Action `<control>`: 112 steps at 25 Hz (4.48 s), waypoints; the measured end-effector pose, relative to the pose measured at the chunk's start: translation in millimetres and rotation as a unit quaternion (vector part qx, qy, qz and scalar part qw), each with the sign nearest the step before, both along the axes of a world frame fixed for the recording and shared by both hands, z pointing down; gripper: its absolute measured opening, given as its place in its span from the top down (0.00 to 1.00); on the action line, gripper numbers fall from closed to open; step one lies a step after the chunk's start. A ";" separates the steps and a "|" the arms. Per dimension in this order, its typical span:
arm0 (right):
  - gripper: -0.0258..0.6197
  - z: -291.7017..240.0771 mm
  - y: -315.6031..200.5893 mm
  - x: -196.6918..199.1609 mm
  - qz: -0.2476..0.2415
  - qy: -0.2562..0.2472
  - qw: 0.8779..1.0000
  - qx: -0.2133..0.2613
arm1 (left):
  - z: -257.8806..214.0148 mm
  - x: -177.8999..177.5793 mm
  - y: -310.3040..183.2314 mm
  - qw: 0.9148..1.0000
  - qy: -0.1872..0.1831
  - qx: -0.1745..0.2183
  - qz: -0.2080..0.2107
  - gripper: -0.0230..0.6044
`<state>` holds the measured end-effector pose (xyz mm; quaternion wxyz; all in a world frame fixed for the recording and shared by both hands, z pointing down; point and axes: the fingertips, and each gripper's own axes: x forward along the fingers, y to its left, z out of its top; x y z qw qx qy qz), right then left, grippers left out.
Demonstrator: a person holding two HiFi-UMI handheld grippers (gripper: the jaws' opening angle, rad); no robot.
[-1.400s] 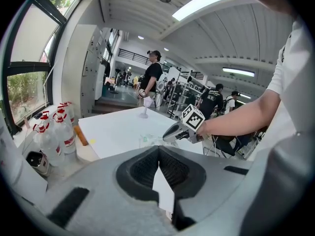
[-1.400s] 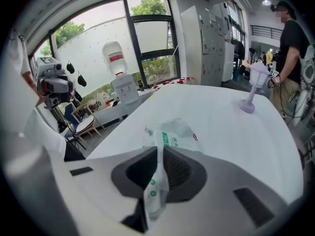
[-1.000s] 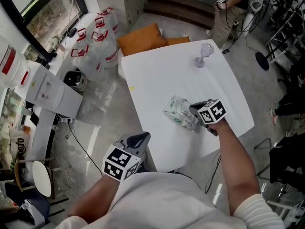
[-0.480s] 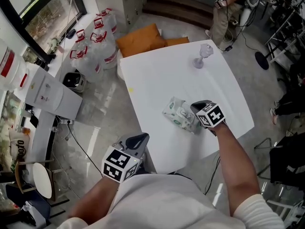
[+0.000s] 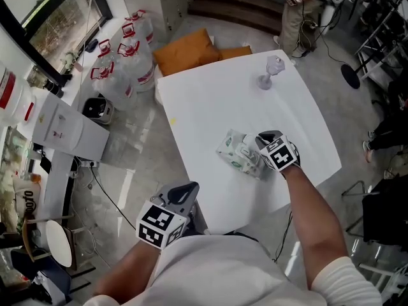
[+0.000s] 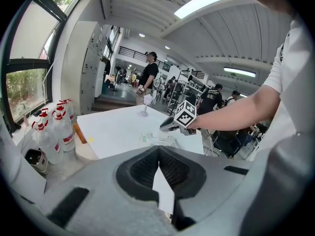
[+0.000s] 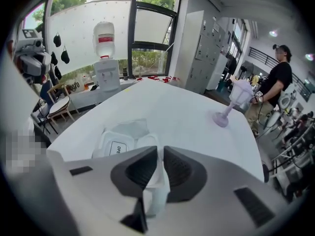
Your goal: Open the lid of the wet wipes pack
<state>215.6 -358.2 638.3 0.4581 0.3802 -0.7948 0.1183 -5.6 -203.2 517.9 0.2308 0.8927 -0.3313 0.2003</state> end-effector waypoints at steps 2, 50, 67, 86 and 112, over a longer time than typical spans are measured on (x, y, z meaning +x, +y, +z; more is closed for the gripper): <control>0.88 3.1 -2.6 1.4 0.000 0.005 1.000 0.001 | 0.8 0.1 -0.2 1.000 0.000 -0.003 -0.002 0.95; 0.89 -107.9 79.0 6.4 0.143 -0.142 0.973 0.111 | -33.9 32.1 -11.2 0.997 0.024 0.047 0.054 0.95; 0.95 -229.8 190.4 2.1 0.216 -0.338 0.894 0.199 | -90.7 80.7 -10.5 0.986 0.051 0.112 0.114 0.95; 0.95 -210.5 223.7 -16.8 0.210 -0.334 0.901 0.181 | -92.4 88.3 11.9 0.985 0.046 0.117 0.117 0.95; 0.95 -205.6 222.6 -18.9 0.204 -0.335 0.903 0.176 | -91.5 90.9 22.7 0.985 0.043 0.120 0.118 0.95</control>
